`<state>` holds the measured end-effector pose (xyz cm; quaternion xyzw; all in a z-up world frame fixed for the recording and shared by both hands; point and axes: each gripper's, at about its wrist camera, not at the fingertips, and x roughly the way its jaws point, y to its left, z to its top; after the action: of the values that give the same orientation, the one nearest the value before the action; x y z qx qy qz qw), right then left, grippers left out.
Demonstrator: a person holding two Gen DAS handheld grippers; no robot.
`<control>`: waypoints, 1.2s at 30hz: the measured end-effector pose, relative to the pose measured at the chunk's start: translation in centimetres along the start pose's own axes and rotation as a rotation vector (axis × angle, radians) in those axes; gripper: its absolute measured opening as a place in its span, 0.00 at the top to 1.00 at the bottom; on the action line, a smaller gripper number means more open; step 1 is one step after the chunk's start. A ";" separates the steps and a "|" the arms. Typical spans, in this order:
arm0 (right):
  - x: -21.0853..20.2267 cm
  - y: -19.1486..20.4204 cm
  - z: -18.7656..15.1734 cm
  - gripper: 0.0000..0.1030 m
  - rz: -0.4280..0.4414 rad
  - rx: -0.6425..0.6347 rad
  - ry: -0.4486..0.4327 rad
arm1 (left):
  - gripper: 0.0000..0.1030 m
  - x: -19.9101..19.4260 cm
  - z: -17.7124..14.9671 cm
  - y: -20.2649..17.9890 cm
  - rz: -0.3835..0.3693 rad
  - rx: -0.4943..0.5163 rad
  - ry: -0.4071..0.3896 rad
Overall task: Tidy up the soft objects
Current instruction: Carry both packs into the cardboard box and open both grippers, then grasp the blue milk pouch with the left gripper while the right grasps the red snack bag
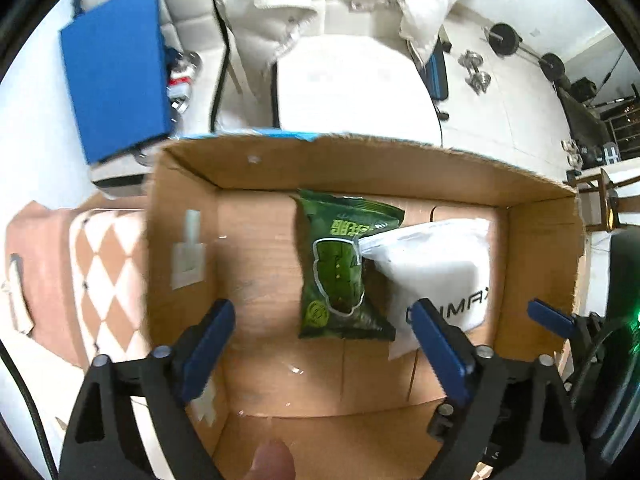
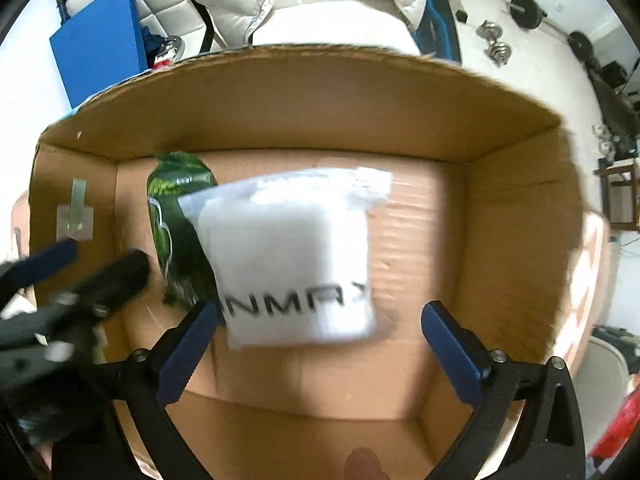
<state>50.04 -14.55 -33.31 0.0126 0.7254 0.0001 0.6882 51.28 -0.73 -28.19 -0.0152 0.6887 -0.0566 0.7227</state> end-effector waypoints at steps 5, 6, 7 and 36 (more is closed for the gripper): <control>-3.7 -0.6 -4.6 0.00 -0.013 -0.029 -0.050 | 0.02 -3.2 -2.4 0.6 0.005 -0.001 -0.071; -4.1 -1.2 -5.2 0.00 -0.010 -0.031 -0.069 | 0.01 -3.8 -3.1 0.6 0.000 -0.001 -0.079; -4.8 -1.3 -5.9 0.00 -0.007 -0.033 -0.099 | 0.01 -4.5 -3.9 0.7 0.000 -0.004 -0.086; -0.4 -5.4 -30.3 0.00 0.348 0.267 -0.013 | 0.17 10.9 -20.0 8.7 -0.044 -0.432 0.260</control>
<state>19.71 -19.39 -31.43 0.2286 0.7013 0.0230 0.6748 32.37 7.96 -40.93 -0.1769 0.7715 0.0747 0.6065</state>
